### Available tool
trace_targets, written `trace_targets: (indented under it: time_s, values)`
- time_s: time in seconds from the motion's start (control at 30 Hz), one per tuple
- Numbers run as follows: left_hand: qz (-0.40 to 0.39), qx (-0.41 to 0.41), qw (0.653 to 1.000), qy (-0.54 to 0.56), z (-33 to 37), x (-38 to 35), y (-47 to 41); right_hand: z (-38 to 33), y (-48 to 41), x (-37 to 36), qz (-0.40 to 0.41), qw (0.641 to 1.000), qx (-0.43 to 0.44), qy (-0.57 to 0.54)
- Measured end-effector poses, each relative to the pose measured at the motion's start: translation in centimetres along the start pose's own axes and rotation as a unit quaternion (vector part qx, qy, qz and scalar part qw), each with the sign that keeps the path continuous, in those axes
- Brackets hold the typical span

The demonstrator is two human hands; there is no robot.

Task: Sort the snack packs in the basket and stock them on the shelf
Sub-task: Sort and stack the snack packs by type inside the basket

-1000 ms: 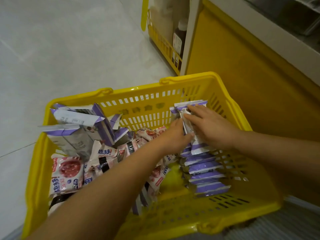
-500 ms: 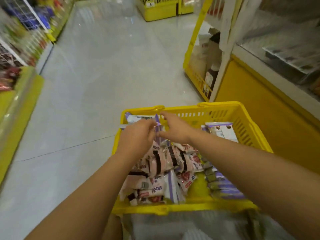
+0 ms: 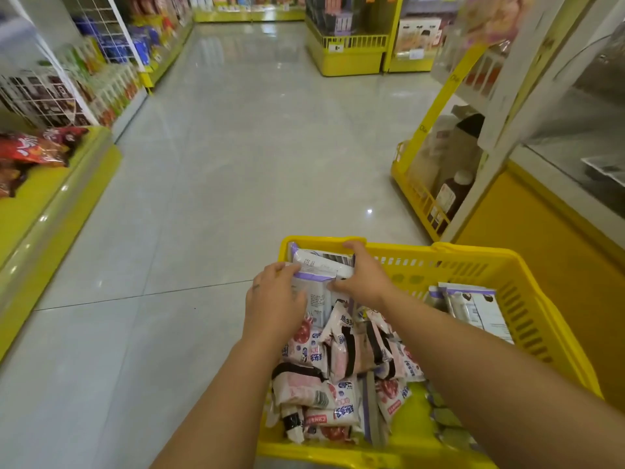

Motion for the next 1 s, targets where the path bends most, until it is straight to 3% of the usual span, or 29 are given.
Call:
trace_targets:
  time_s: [0.2, 0.3, 0.4, 0.47, 0.53, 0.67, 0.7, 0.77, 0.83, 1.0]
  values:
    - [-0.004, 0.018, 1.000, -0.005, 0.6, -0.2, -0.8, -0.6, 0.3, 1.8, 0.055, 0.996, 0.058, -0.025]
    - [0.046, 0.016, 0.999, -0.001, 1.7, 0.6, -0.8, -1.8, 1.9, 5.1, 0.104, 0.989, 0.097, -0.034]
    - [0.120, -0.049, 0.982, 0.138, 4.9, 1.7, -0.7, -2.0, 4.8, 9.7, 0.128, 0.983, 0.102, -0.082]
    - [0.085, -0.049, 0.956, 0.276, 8.1, 1.3, -0.6, -1.3, 7.6, 12.5, 0.141, 0.978, 0.067, -0.138]
    - [-0.024, 0.004, 0.901, 0.432, 11.9, -0.3, -0.3, 0.1, 10.4, 14.5, 0.160, 0.965, 0.013, -0.207]
    - [-0.175, 0.121, 0.696, 0.686, 18.4, -4.3, 2.7, 3.6, 15.2, 16.6, 0.214, 0.898, -0.087, -0.375]
    - [-0.196, 0.143, 0.663, 0.708, 19.7, -5.4, 3.5, 4.5, 16.3, 16.8, 0.227, 0.884, -0.110, -0.393]
    - [-0.250, 0.165, 0.631, 0.716, 21.8, -7.8, 5.5, 6.4, 18.2, 16.8, 0.233, 0.878, -0.156, -0.387]
    - [-0.304, 0.187, 0.638, 0.682, 22.9, -9.9, 7.7, 8.1, 20.0, 16.7, 0.214, 0.898, -0.202, -0.328]
    - [-0.419, 0.205, 0.746, 0.475, 19.8, -14.1, 9.9, 11.0, 22.5, 17.7, 0.086, 0.955, -0.267, -0.094]
Point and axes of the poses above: each hand's wrist, its own y-axis away from the middle knuckle, its own x-axis out of the back of the hand, z = x × y, the point moved 1 cm from there along -y, towards the middle knuckle, and after that the axes turned 4 degrees about y, right-handed, at the moved point
